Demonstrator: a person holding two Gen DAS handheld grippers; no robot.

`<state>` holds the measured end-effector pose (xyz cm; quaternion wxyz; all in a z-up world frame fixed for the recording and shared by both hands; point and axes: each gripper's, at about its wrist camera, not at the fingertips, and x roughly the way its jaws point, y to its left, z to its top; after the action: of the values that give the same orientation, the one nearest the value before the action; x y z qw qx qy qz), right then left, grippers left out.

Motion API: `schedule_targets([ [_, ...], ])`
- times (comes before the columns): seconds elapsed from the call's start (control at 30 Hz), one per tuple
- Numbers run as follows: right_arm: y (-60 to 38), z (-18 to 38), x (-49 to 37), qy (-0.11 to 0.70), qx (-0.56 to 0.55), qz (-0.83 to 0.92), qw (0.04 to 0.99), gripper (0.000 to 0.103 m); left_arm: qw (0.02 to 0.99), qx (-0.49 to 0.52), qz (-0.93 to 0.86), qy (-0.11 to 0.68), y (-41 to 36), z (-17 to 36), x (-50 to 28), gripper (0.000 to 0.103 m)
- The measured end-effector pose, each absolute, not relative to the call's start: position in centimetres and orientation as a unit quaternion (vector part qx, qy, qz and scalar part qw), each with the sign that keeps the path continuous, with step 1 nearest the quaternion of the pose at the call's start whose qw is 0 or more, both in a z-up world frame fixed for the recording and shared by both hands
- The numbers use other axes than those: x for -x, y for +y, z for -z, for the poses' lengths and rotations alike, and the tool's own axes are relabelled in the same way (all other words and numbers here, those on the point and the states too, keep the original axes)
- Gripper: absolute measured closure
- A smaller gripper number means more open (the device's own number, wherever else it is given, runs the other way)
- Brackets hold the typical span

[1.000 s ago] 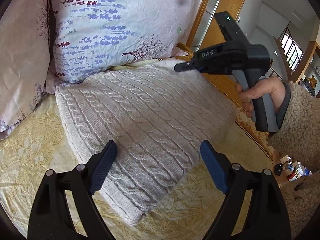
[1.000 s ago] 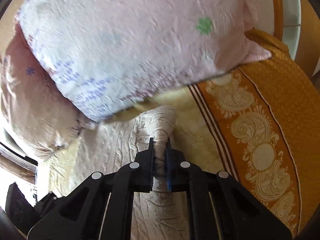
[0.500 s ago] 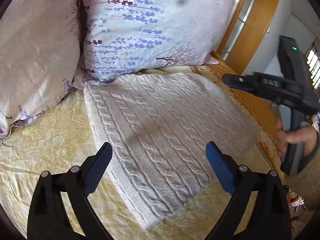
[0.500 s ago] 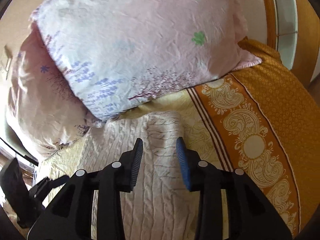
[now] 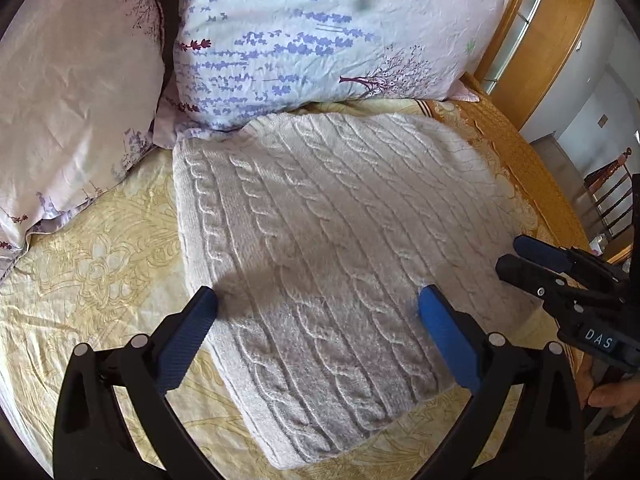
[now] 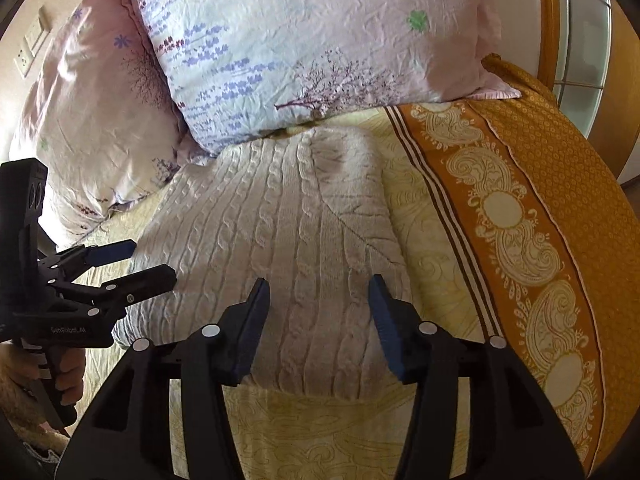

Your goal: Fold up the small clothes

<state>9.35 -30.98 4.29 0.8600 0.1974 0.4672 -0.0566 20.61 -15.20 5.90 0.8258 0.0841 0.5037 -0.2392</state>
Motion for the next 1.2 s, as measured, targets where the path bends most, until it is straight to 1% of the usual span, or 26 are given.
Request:
schedule_targets([
  [0.1,-30.9,-3.0,-9.1,0.472,-0.195,0.062,0.858,0.046,0.824,-0.099,0.241,0.503,-15.6,-5.6,-20.3,0.002],
  [0.17,-31.5,-2.2,-8.9,0.467,-0.216,0.056,0.856,0.046,0.823,-0.102,0.238,0.505,-15.8,-5.2,-20.1,0.002],
  [0.3,-32.7,-3.0,-9.2,0.466,-0.249,0.033,0.848,0.042,0.825,-0.093,0.251,0.497,-15.2,-5.5,-20.1,0.002],
  [0.37,-34.2,-3.9,-8.9,0.436,-0.302,0.017,0.848,0.034,0.831,-0.049,0.244,0.498,-13.3,-6.2,-20.6,0.002],
  [0.43,-36.1,-4.5,-8.8,0.405,-0.359,0.02,0.841,0.018,0.834,0.019,0.232,0.5,-10.7,-6.5,-21.8,0.002],
  [0.47,-37.1,-4.4,-9.0,0.397,-0.384,0.022,0.833,0.016,0.832,0.051,0.226,0.504,-9.5,-6.5,-22.5,0.002],
  [0.6,-39.9,-2.5,-11.5,0.422,-0.467,0.009,0.777,0.016,0.792,0.141,0.224,0.55,-6.7,-5.0,-25.6,0.002],
  [0.8,-40.4,-0.6,-15.0,0.458,-0.479,-0.022,0.749,0.017,0.751,0.177,0.257,0.582,-7.2,-3.0,-27.1,0.003],
  [0.87,-40.2,0.1,-15.7,0.471,-0.477,-0.031,0.741,0.02,0.737,0.191,0.265,0.592,-7.6,-2.3,-27.3,0.007],
  [0.9,-40.0,0.3,-15.9,0.476,-0.477,-0.036,0.738,0.025,0.745,0.191,0.266,0.581,-7.8,-2.4,-27.2,0.007],
  [0.97,-39.5,0.7,-16.3,0.477,-0.478,-0.055,0.736,0.03,0.737,0.193,0.278,0.585,-8.4,-2.1,-27.3,0.017],
  [1.0,-39.1,1.1,-16.5,0.483,-0.48,-0.065,0.729,0.039,0.741,0.19,0.275,0.582,-8.6,-2.2,-27.3,0.019],
  [1.07,-38.4,1.2,-17.0,0.485,-0.472,-0.076,0.732,0.04,0.742,0.19,0.274,0.581,-9.1,-2.1,-27.3,0.025],
  [1.1,-38.1,1.2,-17.1,0.486,-0.469,-0.081,0.733,0.046,0.739,0.195,0.274,0.583,-9.3,-1.9,-27.4,0.029],
  [1.13,-38.0,1.3,-17.3,0.486,-0.475,-0.086,0.729,0.06,0.738,0.203,0.273,0.583,-9.3,-1.7,-27.6,0.037],
  [1.17,-38.0,1.4,-17.3,0.481,-0.486,-0.091,0.724,0.064,0.736,0.217,0.273,0.581,-8.9,-1.6,-27.6,0.048],
  [1.2,-38.0,1.4,-17.1,0.475,-0.495,-0.094,0.721,0.067,0.732,0.231,0.276,0.579,-8.0,-1.4,-27.7,0.054],
])
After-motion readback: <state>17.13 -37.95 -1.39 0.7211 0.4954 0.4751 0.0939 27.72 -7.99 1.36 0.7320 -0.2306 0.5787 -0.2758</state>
